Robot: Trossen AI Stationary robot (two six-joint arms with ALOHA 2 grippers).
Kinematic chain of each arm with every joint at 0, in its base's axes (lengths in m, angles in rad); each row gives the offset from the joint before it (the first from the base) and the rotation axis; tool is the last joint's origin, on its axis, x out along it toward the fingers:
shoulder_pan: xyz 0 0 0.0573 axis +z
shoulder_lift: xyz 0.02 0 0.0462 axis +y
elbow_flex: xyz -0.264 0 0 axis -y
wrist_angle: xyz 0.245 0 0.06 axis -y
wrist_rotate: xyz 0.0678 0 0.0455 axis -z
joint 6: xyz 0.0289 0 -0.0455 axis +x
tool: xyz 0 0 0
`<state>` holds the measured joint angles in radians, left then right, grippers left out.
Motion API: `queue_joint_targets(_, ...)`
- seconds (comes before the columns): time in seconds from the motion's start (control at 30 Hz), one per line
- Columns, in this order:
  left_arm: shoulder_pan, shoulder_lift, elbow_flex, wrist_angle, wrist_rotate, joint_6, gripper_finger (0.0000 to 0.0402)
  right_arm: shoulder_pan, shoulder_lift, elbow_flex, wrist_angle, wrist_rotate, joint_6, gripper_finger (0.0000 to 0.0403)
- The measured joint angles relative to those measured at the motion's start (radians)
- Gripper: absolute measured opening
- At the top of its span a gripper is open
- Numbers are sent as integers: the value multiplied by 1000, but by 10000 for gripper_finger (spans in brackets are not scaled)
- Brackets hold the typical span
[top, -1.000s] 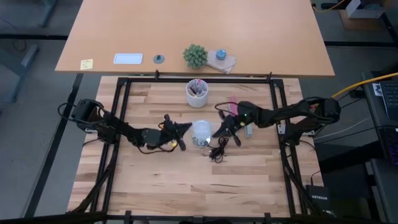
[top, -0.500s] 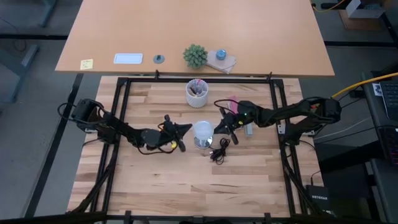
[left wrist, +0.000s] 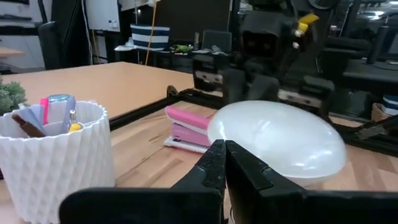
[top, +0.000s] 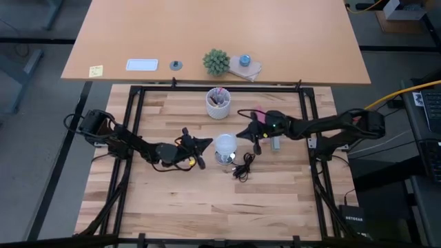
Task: Screw lightbulb
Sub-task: Insert the lightbulb into the lamp
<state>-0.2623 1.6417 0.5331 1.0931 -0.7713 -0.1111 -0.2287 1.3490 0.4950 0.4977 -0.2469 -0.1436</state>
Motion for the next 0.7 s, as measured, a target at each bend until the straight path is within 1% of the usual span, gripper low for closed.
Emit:
queue_joint_targets(0.07,-16,0,0,9,-1,21,1,0,-17,0,31,29,-11,5)
queue_joint_targets(0.17,-45,-1,0,22,1,42,1,-1,-32,1,79,46,-22,5)
queue_joint_targets(0.33,-81,-1,0,18,9,37,1,-1,-33,1,115,46,-22,5)
queue_joint_targets(0.4,-85,-1,0,18,50,41,1,-1,-33,1,112,40,-21,5)
queue_joint_targets(0.47,-85,4,1,20,103,45,1,0,-33,1,113,13,-19,5)
queue_joint_targets(0.53,-80,20,13,17,134,44,1,0,-33,1,112,-15,-14,5)
queue_joint_targets(0.7,-71,76,52,15,157,67,1,0,-32,1,108,-34,8,5)
